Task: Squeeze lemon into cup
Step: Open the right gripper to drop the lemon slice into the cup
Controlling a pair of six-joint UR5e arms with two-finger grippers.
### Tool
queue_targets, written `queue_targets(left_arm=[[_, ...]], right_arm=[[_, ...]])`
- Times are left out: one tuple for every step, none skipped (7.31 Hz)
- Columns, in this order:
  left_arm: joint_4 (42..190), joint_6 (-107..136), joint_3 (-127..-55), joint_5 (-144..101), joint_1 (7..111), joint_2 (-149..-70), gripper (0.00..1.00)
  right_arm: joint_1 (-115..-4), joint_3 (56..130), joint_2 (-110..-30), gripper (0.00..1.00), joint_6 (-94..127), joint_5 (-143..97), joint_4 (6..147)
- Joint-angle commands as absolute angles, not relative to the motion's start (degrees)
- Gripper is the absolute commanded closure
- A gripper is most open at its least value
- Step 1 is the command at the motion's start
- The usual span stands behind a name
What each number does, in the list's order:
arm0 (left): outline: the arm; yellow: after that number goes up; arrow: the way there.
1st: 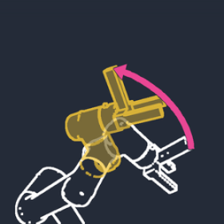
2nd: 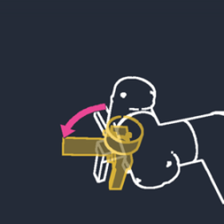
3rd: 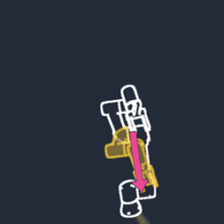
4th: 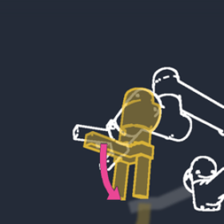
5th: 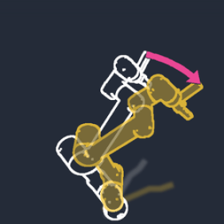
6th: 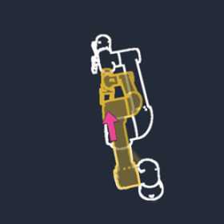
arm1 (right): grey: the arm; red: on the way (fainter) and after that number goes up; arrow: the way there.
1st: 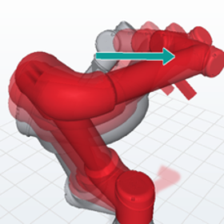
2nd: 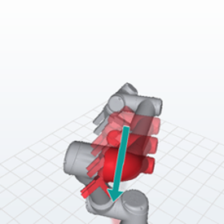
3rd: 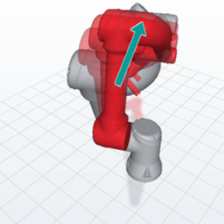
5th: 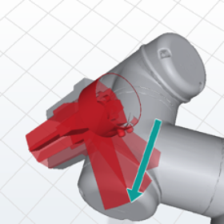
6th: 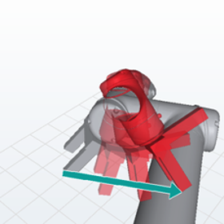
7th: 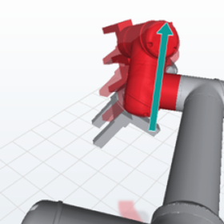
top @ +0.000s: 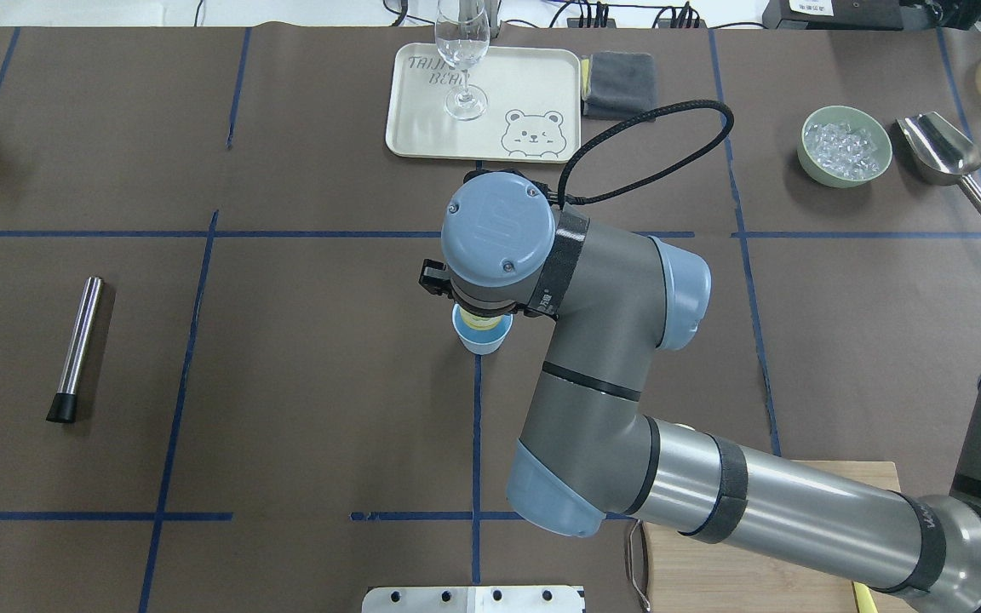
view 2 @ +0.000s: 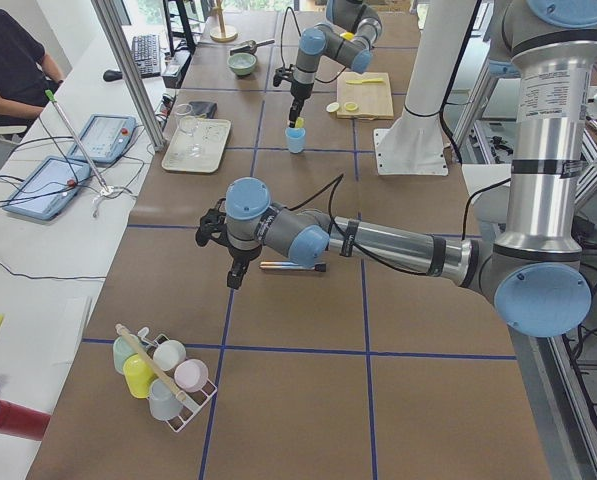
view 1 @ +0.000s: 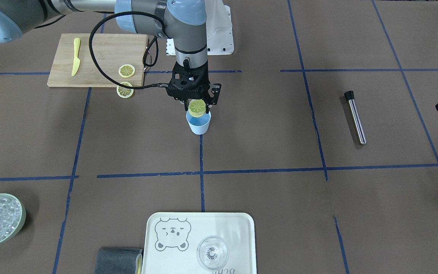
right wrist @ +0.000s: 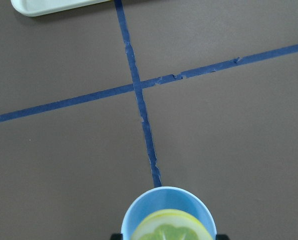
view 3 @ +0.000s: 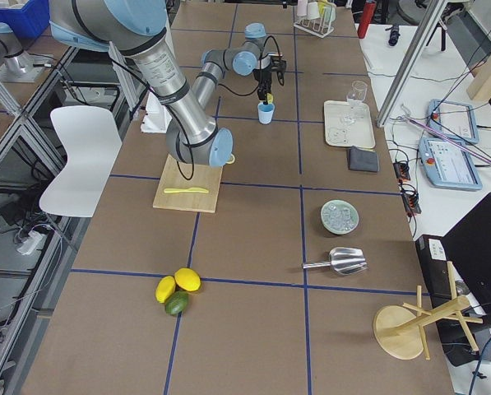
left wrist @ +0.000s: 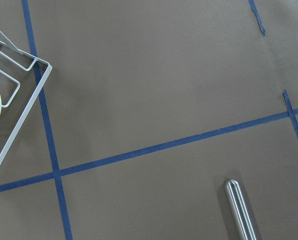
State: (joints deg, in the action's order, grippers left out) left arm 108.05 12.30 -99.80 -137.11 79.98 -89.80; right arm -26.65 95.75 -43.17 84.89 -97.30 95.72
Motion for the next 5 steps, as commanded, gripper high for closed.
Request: queue_targets(left_arm=[[108.02,12.3,-99.76,-137.11,79.98,-89.82,0.0],[108.02,12.3,-99.76,-137.11,79.98,-89.82,0.0],[108.02,12.57,-99.76,-137.11,79.98,-89.91,0.0],[108.45,17.96,-100.54,-136.5,78.59,-90.43,0.0],[108.28,24.46,-102.9,-134.93,73.35,-91.05,0.0]], right_arm=[[-26.63,95.71,-43.42,0.11,84.73,-97.29,95.71],[-26.63,95.71,-43.42,0.08,84.73,-97.29,95.71],[-26.72,95.89,-43.33,0.04,84.38,-97.38,95.71],[-26.81,96.06,-43.5,0.0,83.07,-97.73,96.23],[-28.37,97.28,-44.64,0.0,80.88,-98.87,96.68]])
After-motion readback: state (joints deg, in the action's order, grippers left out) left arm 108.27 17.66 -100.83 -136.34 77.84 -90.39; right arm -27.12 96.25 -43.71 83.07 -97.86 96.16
